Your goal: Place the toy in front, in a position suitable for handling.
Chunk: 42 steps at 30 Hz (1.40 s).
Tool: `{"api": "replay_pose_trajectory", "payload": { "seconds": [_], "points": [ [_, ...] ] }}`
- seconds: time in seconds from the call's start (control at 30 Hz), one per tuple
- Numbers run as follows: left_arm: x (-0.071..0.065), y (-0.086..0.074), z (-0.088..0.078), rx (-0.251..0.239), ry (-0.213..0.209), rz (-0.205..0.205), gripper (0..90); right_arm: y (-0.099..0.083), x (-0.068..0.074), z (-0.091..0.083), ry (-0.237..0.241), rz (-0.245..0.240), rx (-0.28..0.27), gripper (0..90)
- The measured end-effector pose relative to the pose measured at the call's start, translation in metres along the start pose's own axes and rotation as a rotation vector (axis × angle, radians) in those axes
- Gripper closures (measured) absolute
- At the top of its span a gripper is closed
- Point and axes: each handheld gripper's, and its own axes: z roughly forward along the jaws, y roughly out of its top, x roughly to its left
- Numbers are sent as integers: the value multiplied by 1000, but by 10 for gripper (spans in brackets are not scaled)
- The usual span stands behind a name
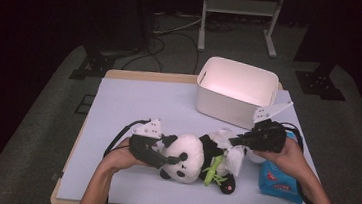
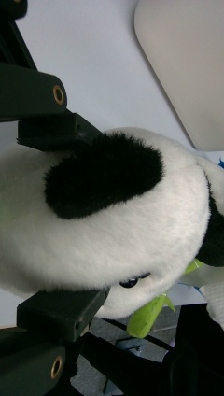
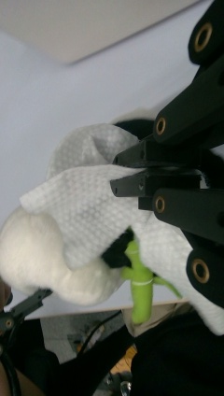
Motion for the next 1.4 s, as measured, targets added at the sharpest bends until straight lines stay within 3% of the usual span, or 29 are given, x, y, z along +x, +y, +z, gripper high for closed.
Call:
{"api": "replay_pose_trajectory", "payload": {
  "seconds": [0.07,0.23,0.4,0.57,0.63,0.77,0.87,1.2,1.4],
  "points": [
    [-1,1,0,-2,0,2,339,-5,-3,-5,1,17,-13,867],
    [-1,2,1,6,-12,-12,287,-16,0,-2,6,17,37,868],
    [2,3,-1,-21,-32,-73,175,-28,1,-4,23,30,31,868],
    [4,1,-1,-8,-48,-116,104,-35,3,-6,32,39,27,867],
    [3,0,1,-4,-56,-110,108,-36,3,-7,43,37,27,867],
    [2,0,1,2,-52,-63,269,-29,4,-6,65,26,7,867],
    [-1,2,1,-22,-49,-30,324,-20,5,-3,89,22,-10,867],
    [-5,6,1,-13,-39,5,335,11,10,17,98,-35,30,867],
    [-2,3,0,-18,-36,3,342,9,10,13,76,-35,36,867]
  ]
}}
